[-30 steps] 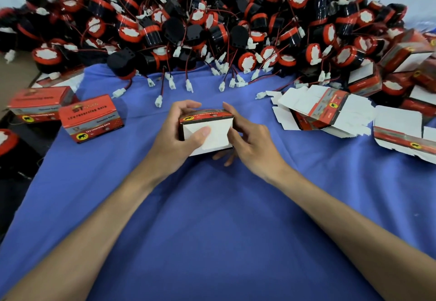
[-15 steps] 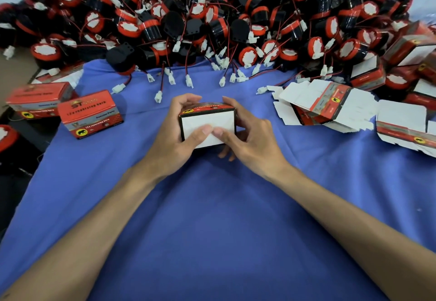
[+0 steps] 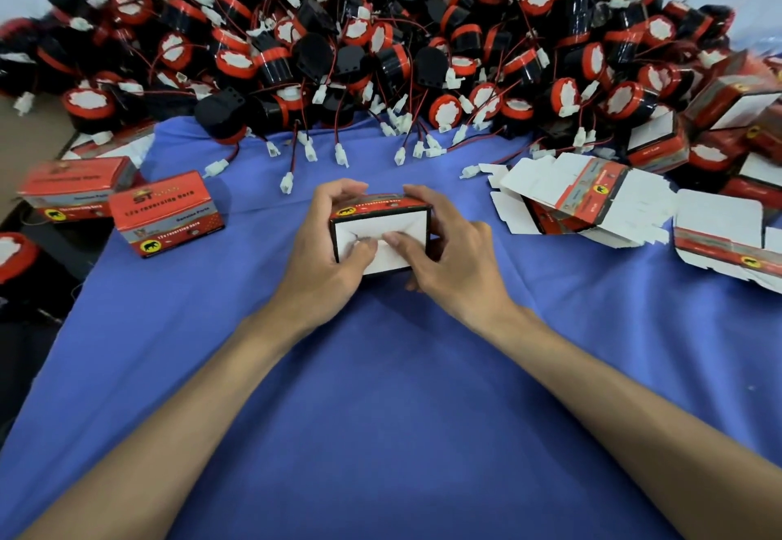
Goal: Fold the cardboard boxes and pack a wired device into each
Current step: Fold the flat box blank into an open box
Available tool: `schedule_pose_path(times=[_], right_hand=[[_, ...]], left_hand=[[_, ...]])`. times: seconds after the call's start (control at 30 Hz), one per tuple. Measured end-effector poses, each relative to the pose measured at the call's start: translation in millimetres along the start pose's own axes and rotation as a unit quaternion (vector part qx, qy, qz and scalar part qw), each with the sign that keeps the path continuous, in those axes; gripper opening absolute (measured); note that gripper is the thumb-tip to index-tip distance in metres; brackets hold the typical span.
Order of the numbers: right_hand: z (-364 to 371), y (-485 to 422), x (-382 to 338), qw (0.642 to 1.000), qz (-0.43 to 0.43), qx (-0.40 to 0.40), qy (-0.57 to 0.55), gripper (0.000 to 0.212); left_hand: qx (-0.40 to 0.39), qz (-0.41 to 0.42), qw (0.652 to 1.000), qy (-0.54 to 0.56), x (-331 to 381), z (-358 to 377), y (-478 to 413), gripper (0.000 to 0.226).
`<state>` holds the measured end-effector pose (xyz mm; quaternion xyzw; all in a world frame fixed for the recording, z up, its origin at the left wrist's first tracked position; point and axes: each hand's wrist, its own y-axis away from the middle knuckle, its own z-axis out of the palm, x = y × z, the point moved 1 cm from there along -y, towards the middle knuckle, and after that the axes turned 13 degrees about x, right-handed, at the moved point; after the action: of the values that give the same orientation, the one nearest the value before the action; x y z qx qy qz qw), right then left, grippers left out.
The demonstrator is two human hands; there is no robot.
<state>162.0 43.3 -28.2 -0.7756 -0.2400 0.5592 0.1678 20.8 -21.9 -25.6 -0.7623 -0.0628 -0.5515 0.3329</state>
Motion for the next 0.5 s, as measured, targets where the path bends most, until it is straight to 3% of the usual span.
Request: schedule_pose_path(times=[0.17,0.27,0.33,0.4,0.5], right_hand=[[0.3,0.9,-2.1,0.999,-0.034,-0.013,-0.009,0.061],[2.7,3.9,-5.7,0.997,-0.059,-0.034,-0.040,0.065],[4.1,3.1,-6.0,0.995,-0.060,-0.047,-0.058,0.066],[2.7,1.0,-4.1,0.995,-0.063,-0.037,-0.063,0.068],[0.2,0.0,-7.1,0.993,-0.085,-0.017,-0.085,0.067]], left_hand=[[0.148,-0.095,0.984,-0.038,-5.1,8.1,-5.5,0.058],[0.194,-0.186,0.963,0.011,-6.1,7.8,-9.3,0.046],[0.152,-0.245,0.948,0.135,-2.3,8.2,-11.2,0.039],[0.088,-0.253,0.936,0.227,0.9,7.0,-10.7,0.040],[0.025,-0.237,0.935,0.264,4.3,-0.2,-11.2,0.051]])
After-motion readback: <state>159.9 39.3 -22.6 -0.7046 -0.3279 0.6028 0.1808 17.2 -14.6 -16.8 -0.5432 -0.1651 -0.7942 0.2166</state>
